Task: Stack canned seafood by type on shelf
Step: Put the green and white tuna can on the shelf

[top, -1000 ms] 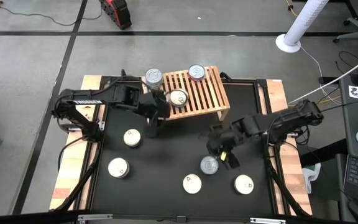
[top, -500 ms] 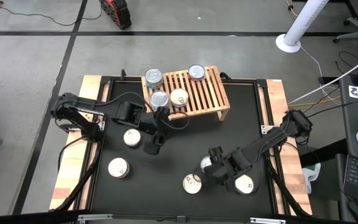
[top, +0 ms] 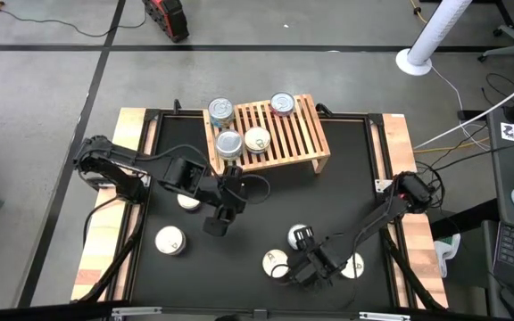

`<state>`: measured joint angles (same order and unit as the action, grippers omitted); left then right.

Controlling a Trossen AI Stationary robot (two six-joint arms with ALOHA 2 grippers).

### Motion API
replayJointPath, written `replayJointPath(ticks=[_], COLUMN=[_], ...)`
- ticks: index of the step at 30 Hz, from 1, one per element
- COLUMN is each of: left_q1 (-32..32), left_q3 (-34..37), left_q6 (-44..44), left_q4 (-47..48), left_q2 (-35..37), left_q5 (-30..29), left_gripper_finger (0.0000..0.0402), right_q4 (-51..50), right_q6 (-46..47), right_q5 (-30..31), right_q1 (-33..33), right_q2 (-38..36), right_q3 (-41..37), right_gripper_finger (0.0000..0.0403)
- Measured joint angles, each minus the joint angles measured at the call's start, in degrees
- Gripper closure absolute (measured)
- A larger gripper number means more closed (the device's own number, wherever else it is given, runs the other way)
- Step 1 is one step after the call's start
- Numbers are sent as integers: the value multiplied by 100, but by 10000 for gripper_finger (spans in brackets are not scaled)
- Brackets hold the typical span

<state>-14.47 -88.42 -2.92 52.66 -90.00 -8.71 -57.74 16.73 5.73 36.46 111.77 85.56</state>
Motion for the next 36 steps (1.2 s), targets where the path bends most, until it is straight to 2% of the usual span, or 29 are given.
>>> replayJointPath(ticks=[11, 23, 36], left_q1=[-128, -126, -126], left_q3=[0, 0, 0], left_q6=[-90, -109, -109], left_q4=[-233, -231, -213], left_q2=[-87, -87, -91], left_q5=[-7, -7, -5], left_gripper_finger=[261, 261, 260], right_q4=[-46, -7, -73], right_q6=[-2, -2, 254], right_q5=[476, 632, 537], right_q1=[-11, -18, -192], right_q2=[187, 353, 476], right_q3=[-4, -7, -24], right_gripper_finger=[162, 162, 162])
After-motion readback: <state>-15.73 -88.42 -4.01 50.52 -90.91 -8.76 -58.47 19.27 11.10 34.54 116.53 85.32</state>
